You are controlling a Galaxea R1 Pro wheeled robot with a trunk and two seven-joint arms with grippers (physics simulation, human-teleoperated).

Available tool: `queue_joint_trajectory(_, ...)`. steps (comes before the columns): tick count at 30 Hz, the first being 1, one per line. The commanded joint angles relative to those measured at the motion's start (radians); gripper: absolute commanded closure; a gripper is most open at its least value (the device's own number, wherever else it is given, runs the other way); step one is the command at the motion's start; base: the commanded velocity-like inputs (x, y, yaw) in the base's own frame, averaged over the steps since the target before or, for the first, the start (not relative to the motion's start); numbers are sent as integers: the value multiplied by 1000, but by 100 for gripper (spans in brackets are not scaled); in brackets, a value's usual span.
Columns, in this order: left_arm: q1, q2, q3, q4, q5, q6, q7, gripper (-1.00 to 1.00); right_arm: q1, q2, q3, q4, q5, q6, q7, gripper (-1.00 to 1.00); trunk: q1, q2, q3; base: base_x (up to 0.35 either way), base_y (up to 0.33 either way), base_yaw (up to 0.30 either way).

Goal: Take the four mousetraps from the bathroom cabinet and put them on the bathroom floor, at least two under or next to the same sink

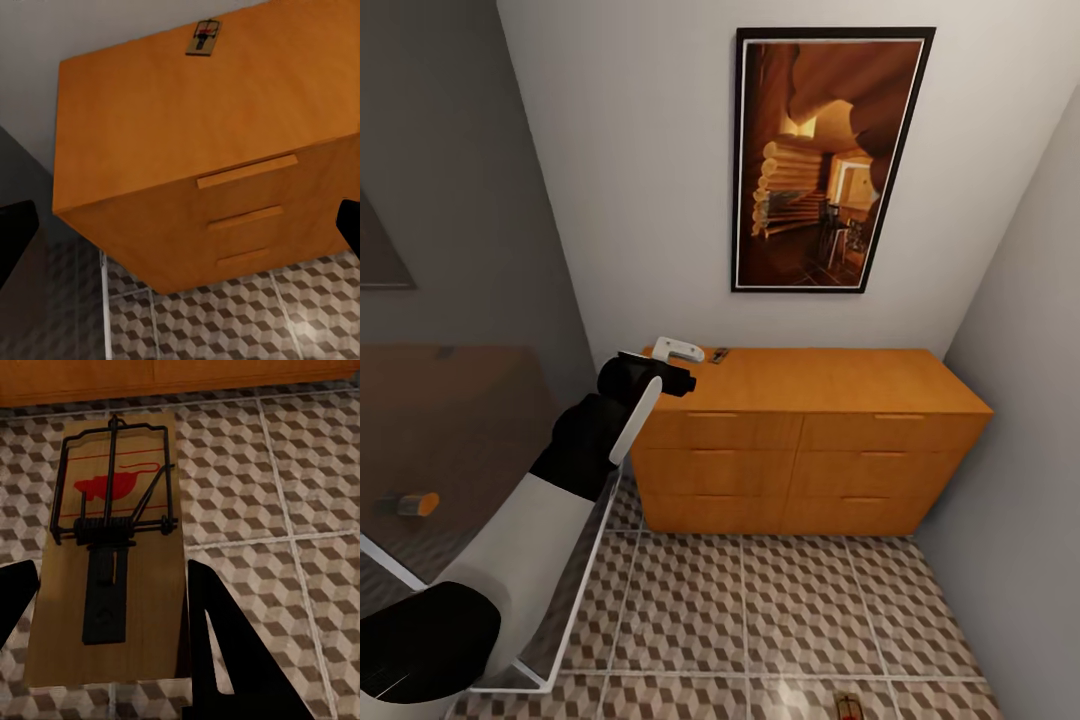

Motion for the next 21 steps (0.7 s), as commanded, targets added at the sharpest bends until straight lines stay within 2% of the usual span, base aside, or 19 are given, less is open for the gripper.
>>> queue_joint_trajectory(1, -1, 0, -1, 0, 11, 3, 10, -100, -1, 0, 8, 1, -11, -3, 3, 100, 1, -2, -2, 222, 0, 0)
queue_joint_trajectory(11, 0, 0, -13, 6, 11, 2, 10, -100, -1, 2, 10, 1, -7, -4, 6, 100, 1, -2, -2, 239, 0, 0)
queue_joint_trajectory(19, 0, 0, -33, 26, 11, 2, 6, -100, -1, 17, 10, 1, -6, -4, 6, 100, 1, -2, -2, 223, 0, 0)
queue_joint_trajectory(21, 1, 0, -42, 39, 11, 2, -10, -100, -1, 18, 10, 1, -6, -4, 6, 100, 1, -2, -2, 180, 0, 0)
